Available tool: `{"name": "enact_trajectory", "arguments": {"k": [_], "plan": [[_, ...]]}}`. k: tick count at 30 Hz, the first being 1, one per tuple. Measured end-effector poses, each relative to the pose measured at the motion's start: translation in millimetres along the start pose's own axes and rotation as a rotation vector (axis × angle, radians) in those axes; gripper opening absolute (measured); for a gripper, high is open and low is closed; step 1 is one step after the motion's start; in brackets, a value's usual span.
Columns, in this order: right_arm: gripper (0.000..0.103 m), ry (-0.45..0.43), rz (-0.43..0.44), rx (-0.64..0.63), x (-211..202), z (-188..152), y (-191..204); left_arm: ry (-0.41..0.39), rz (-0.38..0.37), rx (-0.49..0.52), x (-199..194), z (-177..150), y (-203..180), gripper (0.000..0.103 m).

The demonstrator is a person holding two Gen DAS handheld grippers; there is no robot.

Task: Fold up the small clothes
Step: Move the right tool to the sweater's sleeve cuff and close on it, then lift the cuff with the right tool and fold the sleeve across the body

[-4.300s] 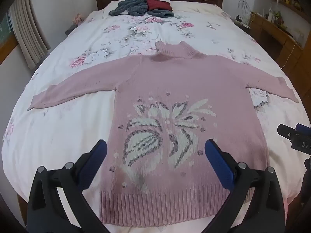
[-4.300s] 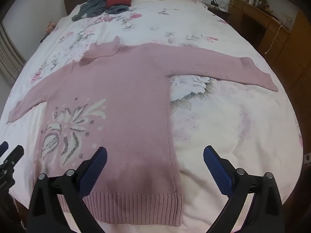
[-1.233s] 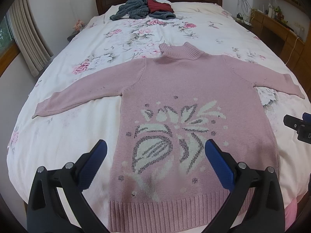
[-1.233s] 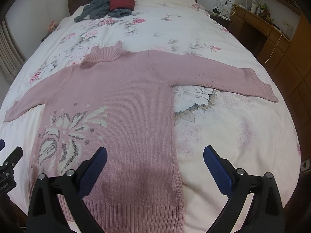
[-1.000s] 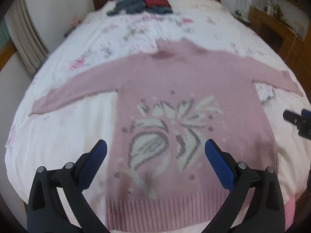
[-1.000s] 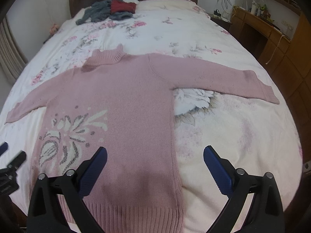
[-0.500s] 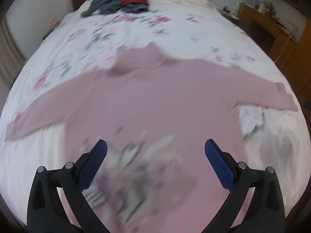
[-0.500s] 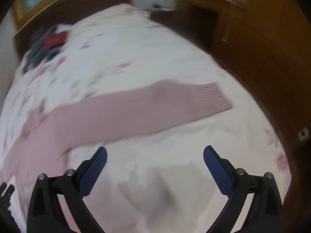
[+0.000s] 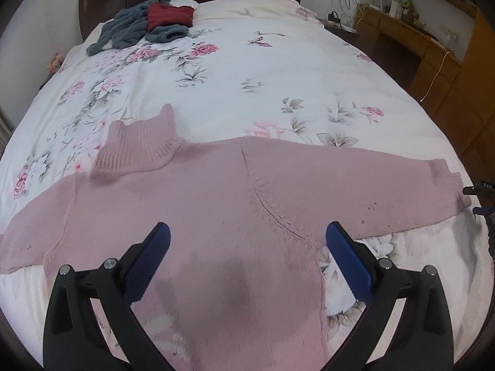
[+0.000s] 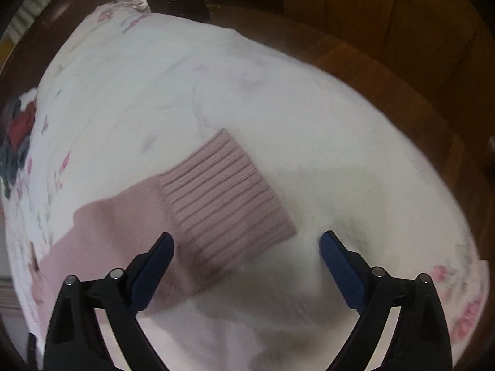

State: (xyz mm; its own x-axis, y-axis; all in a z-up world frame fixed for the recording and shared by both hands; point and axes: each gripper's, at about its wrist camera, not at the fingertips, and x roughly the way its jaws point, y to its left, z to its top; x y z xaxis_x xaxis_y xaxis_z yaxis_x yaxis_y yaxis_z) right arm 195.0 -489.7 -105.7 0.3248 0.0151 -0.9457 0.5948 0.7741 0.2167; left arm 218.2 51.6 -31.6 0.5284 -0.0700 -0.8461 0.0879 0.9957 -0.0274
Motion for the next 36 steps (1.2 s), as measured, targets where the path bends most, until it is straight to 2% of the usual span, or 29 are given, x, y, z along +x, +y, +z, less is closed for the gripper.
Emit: {"name": "enact_trajectory", "arguments": {"k": [3,5,7,9,10,13,15,17,18,21,25,28,32,36], "plan": [[0.091,0.007,0.022,0.004,8.3,0.5,-2.3,0.01,0.018,0.001,7.3,0.4,1.2,0.1],[0.069,0.0,0.03,-0.004,11.2,4.7,-1.0,0.019,0.023,-0.004,11.9,0.1,3.6,0.1],[0.057,-0.001,0.013,-0.018,12.6,3.1,-0.7,0.024,0.031,-0.013,15.3,-0.2,6.0,0.1],[0.028,-0.002,0.034,-0.035,13.1,6.5,4.1,0.026,0.03,-0.021,15.8,-1.1,8.8,0.1],[0.01,0.005,0.08,-0.036,12.7,5.5,5.3,0.027,0.031,-0.023,15.6,-2.2,9.7,0.1],[0.008,-0.018,0.062,-0.077,2.8,4.4,11.8,0.025,0.04,-0.013,13.9,-5.6,11.5,0.1],[0.008,-0.075,0.053,-0.096,-14.8,3.7,9.5,0.024,0.045,-0.009,11.5,-7.8,15.1,0.1],[0.007,-0.115,0.051,-0.06,-28.4,6.2,-3.1,0.019,0.046,-0.017,7.7,-9.8,21.5,0.1],[0.007,-0.124,0.019,-0.04,-32.0,6.3,-12.3,0.017,0.048,-0.021,6.4,-10.8,24.4,0.1],[0.007,-0.077,-0.005,-0.019,-22.1,4.8,-23.7,0.021,0.058,-0.032,6.6,-14.1,33.2,0.1],[0.007,-0.067,-0.035,-0.004,-16.3,-4.6,-24.3,0.044,0.06,-0.059,8.7,-20.2,45.5,0.1],[0.007,-0.105,-0.032,-0.019,-19.2,-3.9,-2.2,0.036,0.071,-0.06,3.7,-22.5,54.4,0.1],[0.007,-0.169,0.0,-0.084,-45.7,-17.4,27.0,0.028,0.089,-0.072,-1.7,-22.7,70.6,0.1],[0.007,-0.197,0.028,-0.251,-64.9,-42.1,94.2,0.061,0.093,-0.132,-2.0,-25.9,95.6,0.1]]}}
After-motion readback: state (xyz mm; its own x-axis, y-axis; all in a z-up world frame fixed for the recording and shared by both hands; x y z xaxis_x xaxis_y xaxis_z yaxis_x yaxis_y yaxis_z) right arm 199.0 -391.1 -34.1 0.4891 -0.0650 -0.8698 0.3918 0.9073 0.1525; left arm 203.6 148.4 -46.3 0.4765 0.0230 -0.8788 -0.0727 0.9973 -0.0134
